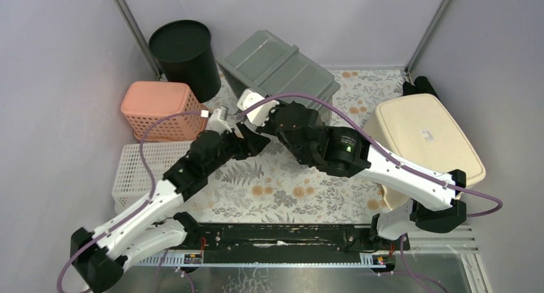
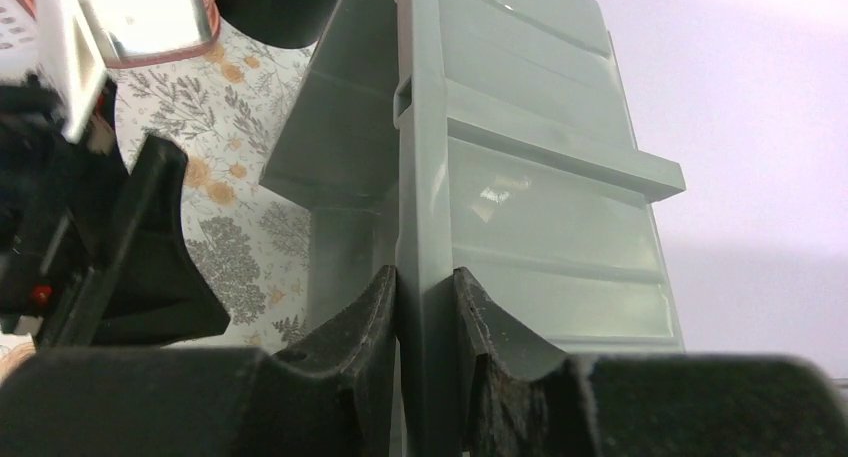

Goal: Turn the large container upside down
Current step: Turn the container upside down at the center of the board.

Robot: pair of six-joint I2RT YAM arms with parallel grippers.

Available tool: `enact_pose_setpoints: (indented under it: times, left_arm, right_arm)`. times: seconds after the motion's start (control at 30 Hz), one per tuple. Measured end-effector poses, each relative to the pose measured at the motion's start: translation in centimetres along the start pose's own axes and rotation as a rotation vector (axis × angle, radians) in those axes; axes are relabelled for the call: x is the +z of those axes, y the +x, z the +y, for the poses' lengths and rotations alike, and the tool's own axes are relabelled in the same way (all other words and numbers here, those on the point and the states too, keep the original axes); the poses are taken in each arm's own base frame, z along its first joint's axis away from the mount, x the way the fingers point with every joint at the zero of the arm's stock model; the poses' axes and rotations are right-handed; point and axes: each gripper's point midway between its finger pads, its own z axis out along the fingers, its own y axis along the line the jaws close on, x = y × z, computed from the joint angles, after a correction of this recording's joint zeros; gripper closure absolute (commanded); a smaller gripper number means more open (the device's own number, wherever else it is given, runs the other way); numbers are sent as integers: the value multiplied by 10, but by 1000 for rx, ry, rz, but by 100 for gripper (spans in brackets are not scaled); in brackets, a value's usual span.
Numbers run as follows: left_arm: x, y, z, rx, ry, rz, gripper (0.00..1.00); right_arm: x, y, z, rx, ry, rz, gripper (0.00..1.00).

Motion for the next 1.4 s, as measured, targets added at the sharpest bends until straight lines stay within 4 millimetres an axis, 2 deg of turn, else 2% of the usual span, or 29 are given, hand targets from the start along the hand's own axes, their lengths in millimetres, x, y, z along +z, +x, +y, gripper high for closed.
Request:
enact_pose_setpoints:
  times: [0.13, 0.33, 0.47, 0.7, 1.03, 1.4]
  left_arm:
    - [-30, -34, -31, 8, 91, -114, 16]
    - [-59, -59, -44, 4, 140, -228, 14]
    - [-65, -61, -44, -49, 144, -244, 12]
    - [-67, -42, -31, -225, 170, -228, 11]
    - [-89, -62, -63, -446, 393, -297, 10]
    - [-80, -84, -78, -493, 452, -325, 9]
  right_arm:
    - [-3, -1, 7, 12, -19, -14, 100]
    - [-7, 4, 12, 36, -39, -17, 100]
    - [-9, 6, 13, 59, -42, -15, 100]
    - [-11, 11, 16, 88, -47, -11, 100]
    - [-12, 15, 22, 118, -64, -11, 100]
    - [-12, 29, 36, 126, -88, 13, 100]
